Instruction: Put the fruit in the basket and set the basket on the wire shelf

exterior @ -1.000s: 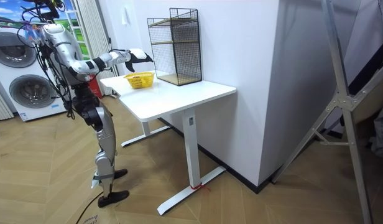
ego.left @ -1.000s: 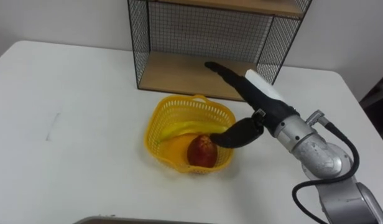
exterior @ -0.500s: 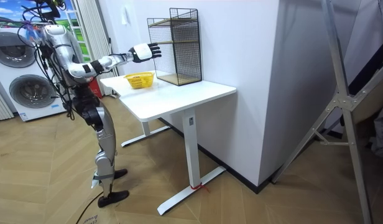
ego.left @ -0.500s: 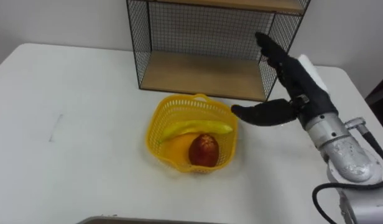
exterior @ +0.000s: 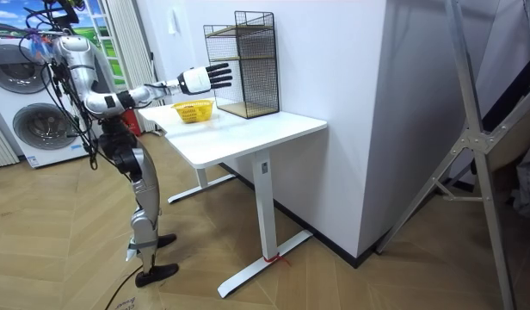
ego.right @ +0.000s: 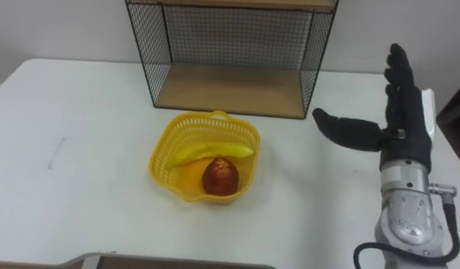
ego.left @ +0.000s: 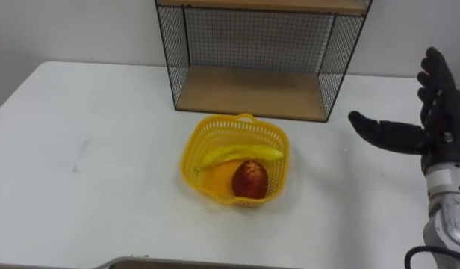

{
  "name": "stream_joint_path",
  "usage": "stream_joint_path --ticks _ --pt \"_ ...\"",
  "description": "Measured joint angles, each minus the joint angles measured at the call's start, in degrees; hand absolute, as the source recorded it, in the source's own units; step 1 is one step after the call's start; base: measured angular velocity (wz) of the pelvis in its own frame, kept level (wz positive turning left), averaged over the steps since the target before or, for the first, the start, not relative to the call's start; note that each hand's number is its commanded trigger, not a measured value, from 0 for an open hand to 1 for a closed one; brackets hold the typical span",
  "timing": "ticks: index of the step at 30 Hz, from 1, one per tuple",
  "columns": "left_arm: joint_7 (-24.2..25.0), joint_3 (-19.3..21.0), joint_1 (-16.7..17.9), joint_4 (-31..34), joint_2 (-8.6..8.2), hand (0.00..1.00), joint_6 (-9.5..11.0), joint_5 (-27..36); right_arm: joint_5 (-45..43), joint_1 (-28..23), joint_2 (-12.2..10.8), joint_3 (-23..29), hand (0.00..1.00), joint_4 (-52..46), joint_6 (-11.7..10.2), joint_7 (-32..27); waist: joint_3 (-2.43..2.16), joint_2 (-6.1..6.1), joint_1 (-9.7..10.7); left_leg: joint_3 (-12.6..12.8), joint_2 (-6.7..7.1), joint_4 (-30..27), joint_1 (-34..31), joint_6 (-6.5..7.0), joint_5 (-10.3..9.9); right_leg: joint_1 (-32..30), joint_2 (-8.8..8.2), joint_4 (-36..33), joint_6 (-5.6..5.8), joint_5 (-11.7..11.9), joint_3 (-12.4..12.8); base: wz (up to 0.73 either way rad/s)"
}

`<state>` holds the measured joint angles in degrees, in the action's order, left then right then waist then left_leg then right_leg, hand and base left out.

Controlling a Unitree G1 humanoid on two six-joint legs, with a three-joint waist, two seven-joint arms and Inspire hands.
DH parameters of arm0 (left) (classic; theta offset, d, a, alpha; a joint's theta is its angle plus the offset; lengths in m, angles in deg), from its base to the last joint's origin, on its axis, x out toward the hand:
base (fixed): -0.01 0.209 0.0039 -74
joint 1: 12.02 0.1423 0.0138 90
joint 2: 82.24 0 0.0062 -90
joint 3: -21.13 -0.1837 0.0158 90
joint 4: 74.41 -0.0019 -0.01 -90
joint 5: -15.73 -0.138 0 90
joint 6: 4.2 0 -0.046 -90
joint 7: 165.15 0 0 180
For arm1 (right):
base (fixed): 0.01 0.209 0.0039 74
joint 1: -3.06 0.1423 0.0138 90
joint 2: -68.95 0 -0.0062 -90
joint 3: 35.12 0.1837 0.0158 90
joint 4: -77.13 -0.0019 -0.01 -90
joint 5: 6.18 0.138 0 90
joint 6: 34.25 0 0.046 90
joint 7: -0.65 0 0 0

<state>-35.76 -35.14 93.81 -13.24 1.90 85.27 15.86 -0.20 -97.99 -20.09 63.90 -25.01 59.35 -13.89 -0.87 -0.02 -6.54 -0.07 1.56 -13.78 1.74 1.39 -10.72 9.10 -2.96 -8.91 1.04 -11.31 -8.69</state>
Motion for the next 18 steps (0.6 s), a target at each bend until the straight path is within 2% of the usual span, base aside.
stream_joint_path --ticks 4,7,9,12,14,15,18 --pt "-7.5 0.5 -0.1 15.4 0.03 0.0 1.8 -8.4 0.0 -2.7 -0.1 0.6 0.0 0.7 0.0 -1.2 -0.09 -0.06 -0.2 -0.2 0.11 0.3 0.2 0.05 0.0 0.0 -0.07 0.2 0.06 0.1 -0.2 0.0" --pt "-10.5 0.7 -0.1 24.5 0.0 0.0 2.3 -10.3 0.5 -3.4 -0.7 1.1 0.0 0.9 0.0 -1.7 -0.05 -0.14 -0.1 -0.2 0.05 0.5 0.5 0.03 0.0 -0.1 -0.01 0.1 0.06 0.1 -0.1 -0.03" --pt "-10.5 0.3 -0.2 28.8 0.0 0.0 2.6 -11.4 0.5 -3.5 -0.7 1.1 0.0 0.9 -0.1 -1.3 0.16 -0.6 0.1 -0.4 0.06 0.7 0.4 0.01 0.0 -0.1 0.0 0.2 0.05 0.1 -0.2 0.02" --pt "-9.9 -1.6 -0.2 33.3 -0.09 0.0 3.5 -14.6 0.1 -3.8 -2.1 0.9 0.0 0.9 -0.9 0.2 0.43 -0.99 0.4 -0.6 0.1 0.6 0.4 0.01 0.0 -0.1 -0.02 0.2 0.05 0.1 -0.7 0.04" --pt "-8.8 -4.4 -0.2 36.0 -0.5 0.0 3.8 -14.8 0.3 -4.2 -2.6 0.3 0.0 0.9 -1.4 1.6 0.49 -1.16 0.7 -0.7 0.11 0.5 0.4 0.0 0.0 0.0 -0.02 0.2 0.05 0.1 -0.8 0.03" --pt "-7.8 -6.9 -0.2 38.0 -0.65 0.0 4.0 -14.8 0.9 -4.2 -2.7 -0.1 0.0 0.9 -1.6 2.6 0.56 -1.19 0.9 -1.0 0.19 0.2 0.0 0.01 0.0 -0.1 -0.02 0.2 0.05 0.1 -0.9 0.11" --pt "-2.9 -12.0 0.1 40.8 -0.76 0.0 6.4 -14.7 2.6 -4.4 -3.5 -1.0 0.0 0.9 -3.7 4.8 0.7 -1.1 1.8 -1.0 0.23 0.3 -0.2 0.01 0.0 0.1 -0.01 0.1 0.05 0.1 -1.0 0.05"
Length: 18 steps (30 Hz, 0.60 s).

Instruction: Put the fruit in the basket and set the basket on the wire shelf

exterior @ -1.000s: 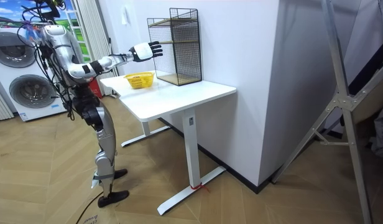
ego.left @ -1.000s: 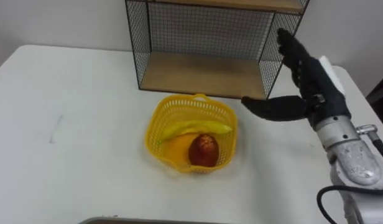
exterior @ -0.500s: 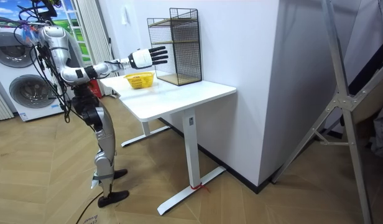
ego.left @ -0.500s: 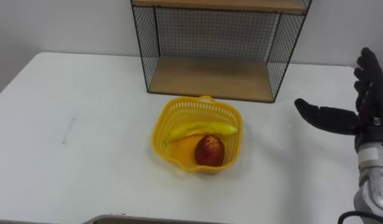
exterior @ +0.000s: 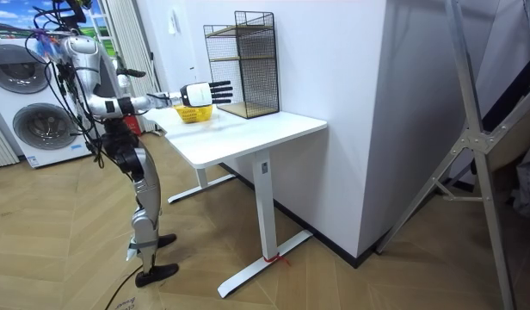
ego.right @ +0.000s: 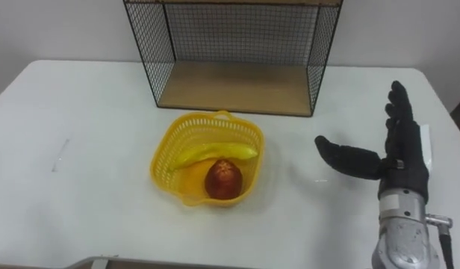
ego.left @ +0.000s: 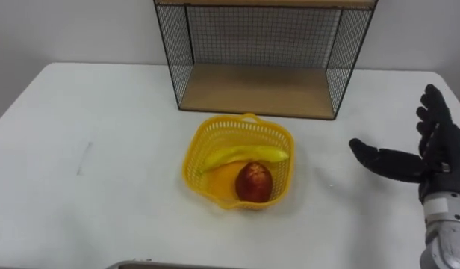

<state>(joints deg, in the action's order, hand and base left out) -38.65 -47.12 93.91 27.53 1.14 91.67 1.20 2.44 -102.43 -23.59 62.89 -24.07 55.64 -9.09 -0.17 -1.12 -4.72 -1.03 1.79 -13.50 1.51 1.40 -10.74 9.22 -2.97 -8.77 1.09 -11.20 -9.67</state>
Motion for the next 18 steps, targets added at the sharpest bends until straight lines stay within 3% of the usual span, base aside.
stream_joint_path --ticks 4,10,18 --pt "7.0 -6.8 -0.1 0.2 -0.05 0.0 2.2 2.9 0.8 -0.6 -0.4 -1.4 0.0 1.8 -3.0 2.0 0.47 0.32 1.2 0.1 -0.01 0.0 0.2 0.0 0.0 0.4 0.01 0.0 0.0 0.0 0.0 0.0" --pt "21.1 -18.8 -0.5 -5.2 -0.07 0.0 2.8 15.3 6.5 -0.9 -2.3 -5.2 0.0 6.8 -3.1 7.3 0.73 0.59 1.7 0.7 -0.14 0.0 -0.2 -0.01 0.0 -0.3 0.05 -0.2 -0.07 0.1 0.5 -0.06" --pt "36.6 -23.5 -0.6 -6.6 -0.67 0.0 2.8 32.0 8.8 1.6 -4.3 -8.6 0.0 6.9 -3.3 10.8 0.86 0.72 2.8 1.0 -0.26 -1.2 -1.2 0.01 0.0 -1.6 0.02 -1.0 -0.07 0.1 0.5 0.0"
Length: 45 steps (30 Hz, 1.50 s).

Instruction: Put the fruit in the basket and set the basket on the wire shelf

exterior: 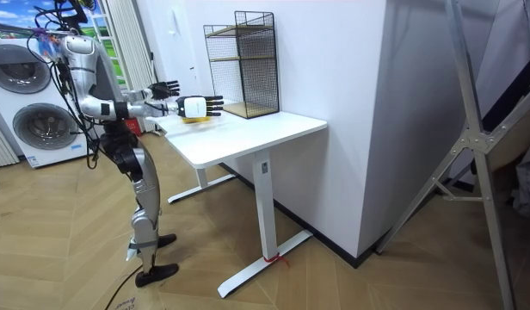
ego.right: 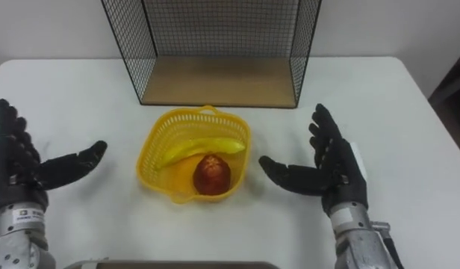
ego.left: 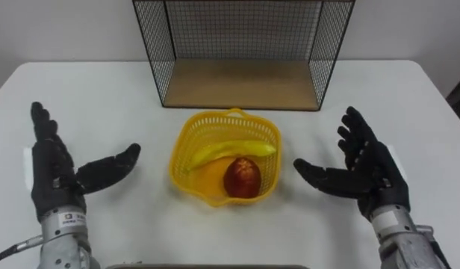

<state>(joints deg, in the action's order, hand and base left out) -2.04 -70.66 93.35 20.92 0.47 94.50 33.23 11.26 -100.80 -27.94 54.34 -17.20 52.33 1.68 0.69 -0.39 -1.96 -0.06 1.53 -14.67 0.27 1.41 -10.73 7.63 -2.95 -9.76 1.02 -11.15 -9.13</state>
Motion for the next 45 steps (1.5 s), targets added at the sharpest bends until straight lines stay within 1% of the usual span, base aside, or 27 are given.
stream_joint_path --ticks 1,5,7,11,12,13,15,18,19,20,21,23,27,29,32,36,41,43,45 --pt "1.7 -0.4 0.0 0.0 -0.45 0.0 0.0 1.1 0.1 0.4 -0.4 -0.5 0.0 0.1 -0.4 0.9 0.02 0.05 0.2 0.0 0.02 -0.1 -0.1 0.0 0.0 -0.1 -0.04 -0.1 0.0 0.0 -0.1 0.0" --pt "6.5 -1.9 -0.1 -0.4 -1.16 0.0 0.0 2.4 0.7 2.2 -1.5 -1.7 0.0 1.8 -0.5 2.8 0.19 0.4 0.5 0.0 0.02 -0.1 -0.1 0.01 0.0 -0.1 -0.04 -0.1 0.0 0.0 -0.2 0.0" --pt "8.9 -3.0 -0.5 -2.9 -1.28 0.0 0.0 3.3 4.0 2.3 -1.7 -2.6 0.0 2.4 -0.5 3.9 0.22 0.48 0.7 0.0 0.01 0.0 0.0 0.01 0.0 0.2 -0.03 -0.1 0.0 0.0 -0.2 0.0" --pt "11.6 -3.6 -0.8 -4.7 -1.4 0.0 0.0 5.9 8.6 2.4 -1.8 -3.2 0.0 3.5 -0.5 5.2 0.26 0.59 0.9 0.0 -0.03 -0.1 -0.7 0.02 0.0 -0.1 0.02 -0.1 -0.01 0.0 -0.2 0.0" --pt "12.4 -3.8 -0.8 -4.7 -1.38 0.0 0.0 8.1 9.5 2.4 -1.8 -3.3 0.0 3.6 -0.5 5.5 0.26 0.59 1.1 0.0 -0.03 -0.2 -0.7 0.02 0.0 -0.2 0.02 -0.1 -0.04 0.0 -0.2 0.0" --pt "13.0 -4.1 -0.8 -4.7 -1.37 0.0 0.0 10.4 9.8 2.4 -1.8 -3.4 0.0 3.8 -0.5 5.7 0.25 0.61 1.4 0.0 -0.02 -0.2 -0.7 0.02 0.0 -0.3 0.02 -0.1 -0.04 0.1 -0.2 0.0" --pt "14.1 -4.2 -0.8 -4.7 -1.38 0.0 -0.1 12.5 10.4 2.4 -1.8 -3.9 0.0 3.8 -0.5 6.4 0.22 0.58 1.5 0.0 -0.05 -0.2 -0.6 0.02 0.0 -0.3 0.03 -0.2 -0.04 0.1 -0.2 0.0" --pt "15.7 -5.0 -0.8 -4.9 -1.31 0.0 -0.2 14.4 10.9 2.5 -1.8 -4.8 0.0 5.5 -0.5 7.6 0.18 0.57 1.6 0.2 -0.13 -0.2 -0.5 0.02 0.0 -0.3 0.06 -0.2 -0.04 0.1 0.0 -0.03" --pt "16.6 -5.6 -0.8 -5.5 -1.36 0.0 -0.2 14.8 11.6 2.5 -1.9 -5.1 0.0 6.3 -0.4 7.9 0.17 0.54 1.6 0.8 -0.27 -0.2 -0.2 0.02 0.0 -0.4 0.07 -0.3 -0.05 0.1 0.4 -0.13" --pt "16.8 -5.9 -0.8 -5.6 -1.35 0.0 -0.5 15.3 11.7 2.5 -1.9 -5.3 0.0 6.6 -0.3 7.9 0.19 0.48 1.5 1.0 -0.32 -0.2 -0.2 0.02 0.0 -0.4 0.09 -0.3 -0.07 0.1 0.5 -0.13" --pt "17.7 -6.2 -0.8 -5.9 -1.34 0.0 -1.3 15.8 11.7 2.5 -1.9 -5.6 0.0 7.1 -0.3 7.9 0.17 0.44 1.5 1.2 -0.36 -0.2 -0.1 0.02 0.0 -0.4 0.09 -0.4 -0.07 0.1 0.6 -0.08" --pt "18.8 -6.4 -0.8 -6.1 -1.33 0.0 -2.2 16.2 11.8 2.6 -1.9 -6.1 0.0 7.5 -0.3 8.0 0.16 0.41 1.5 1.5 -0.56 -0.2 -0.1 0.01 0.0 -0.7 0.16 -0.9 -0.07 0.1 0.7 -0.05" --pt "20.2 -6.4 -0.8 -6.3 -1.32 0.0 -2.5 16.6 11.8 2.9 -1.9 -6.3 0.0 8.1 -0.3 8.4 0.15 0.3 1.6 1.8 -0.69 0.0 0.1 -0.01 -0.1 -0.7 0.3 -1.0 -0.07 0.1 1.2 -0.05" --pt "20.8 -6.7 -1.0 -7.7 -1.26 0.0 -2.5 16.5 11.8 3.6 -1.9 -7.1 0.0 9.7 -0.3 8.4 0.1 0.13 1.6 1.8 -0.72 0.0 0.3 -0.02 -0.1 -0.6 0.32 -1.1 -0.08 0.1 1.3 -0.02" --pt "21.6 -8.0 -1.0 -8.5 -1.31 0.0 -3.4 16.6 11.8 3.7 -2.0 -8.2 0.0 10.6 -0.3 8.5 0.19 -0.03 1.8 1.8 -0.73 0.0 0.2 -0.02 -0.1 -0.8 0.31 -1.2 -0.1 0.1 1.3 0.0" --pt "23.8 -8.6 -1.0 -8.5 -1.35 0.0 -3.5 16.6 11.9 3.8 -2.1 -8.5 0.0 10.6 -0.3 9.7 0.21 -0.1 1.7 2.0 -0.73 0.1 0.3 -0.02 0.0 -0.9 0.31 -1.2 -0.12 0.1 1.6 -0.02" --pt "24.7 -9.2 -1.0 -8.5 -1.51 0.0 -3.5 16.6 12.1 3.8 -2.1 -9.0 0.0 10.6 -0.3 9.9 0.26 0.07 1.8 2.4 -0.72 0.2 0.4 -0.01 0.0 -1.0 0.29 -0.9 -0.11 0.1 2.0 -0.05" --pt "25.0 -9.4 -1.0 -8.5 -1.55 0.0 -3.5 16.6 12.1 3.8 -2.1 -9.4 0.0 10.6 -0.3 10.1 0.2 0.38 1.7 2.5 -0.73 0.3 0.4 -0.01 0.0 -1.1 0.29 -0.9 -0.11 0.1 2.1 -0.03" --pt "25.0 -9.8 -1.0 -8.5 -1.67 0.0 -3.5 16.6 12.1 3.8 -2.3 -9.5 0.0 10.6 -0.3 10.1 0.23 0.67 1.8 2.6 -0.73 0.3 0.4 -0.01 0.0 -1.1 0.28 -0.8 -0.11 0.1 2.1 0.0"
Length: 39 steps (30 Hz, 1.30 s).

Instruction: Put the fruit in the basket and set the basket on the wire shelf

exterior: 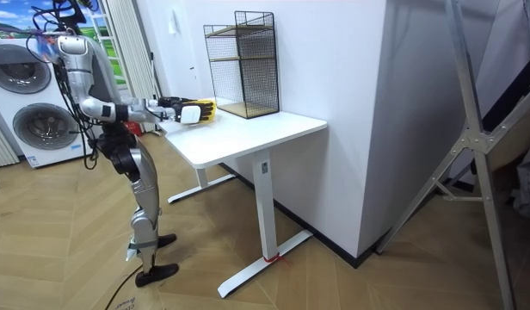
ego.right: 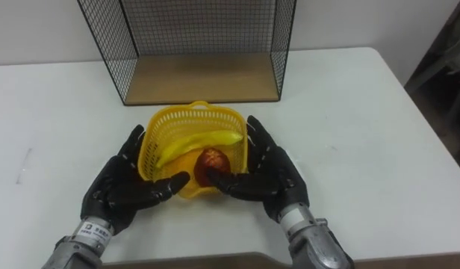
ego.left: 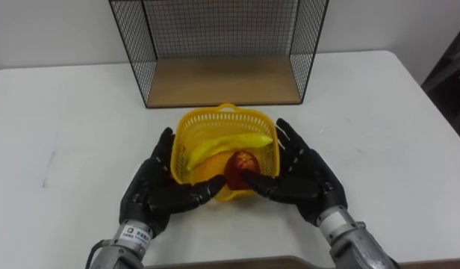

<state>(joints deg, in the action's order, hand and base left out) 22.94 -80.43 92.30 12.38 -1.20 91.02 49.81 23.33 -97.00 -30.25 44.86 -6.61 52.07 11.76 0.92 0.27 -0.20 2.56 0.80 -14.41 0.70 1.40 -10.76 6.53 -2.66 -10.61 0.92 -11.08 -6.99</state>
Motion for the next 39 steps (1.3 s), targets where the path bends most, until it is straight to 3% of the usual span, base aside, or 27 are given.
stream_joint_path --ticks 26,39 --pt "-1.6 -2.5 -0.2 -0.3 -0.81 0.0 0.0 0.1 -0.3 0.3 -1.2 -0.6 0.0 0.2 0.0 -0.1 0.21 0.92 0.0 0.0 -0.08 -0.3 -0.3 0.01 0.0 0.0 0.06 -0.2 -0.01 0.0 0.0 0.0" --pt "-5.5 -2.8 -2.9 0.6 -0.93 0.0 0.2 0.1 -0.2 5.4 -2.6 -1.7 0.0 1.3 -0.6 -1.7 0.22 1.12 -0.1 -0.2 -0.12 -0.9 -1.2 0.02 0.0 -1.0 0.04 -1.0 -0.01 0.0 -0.5 0.0"
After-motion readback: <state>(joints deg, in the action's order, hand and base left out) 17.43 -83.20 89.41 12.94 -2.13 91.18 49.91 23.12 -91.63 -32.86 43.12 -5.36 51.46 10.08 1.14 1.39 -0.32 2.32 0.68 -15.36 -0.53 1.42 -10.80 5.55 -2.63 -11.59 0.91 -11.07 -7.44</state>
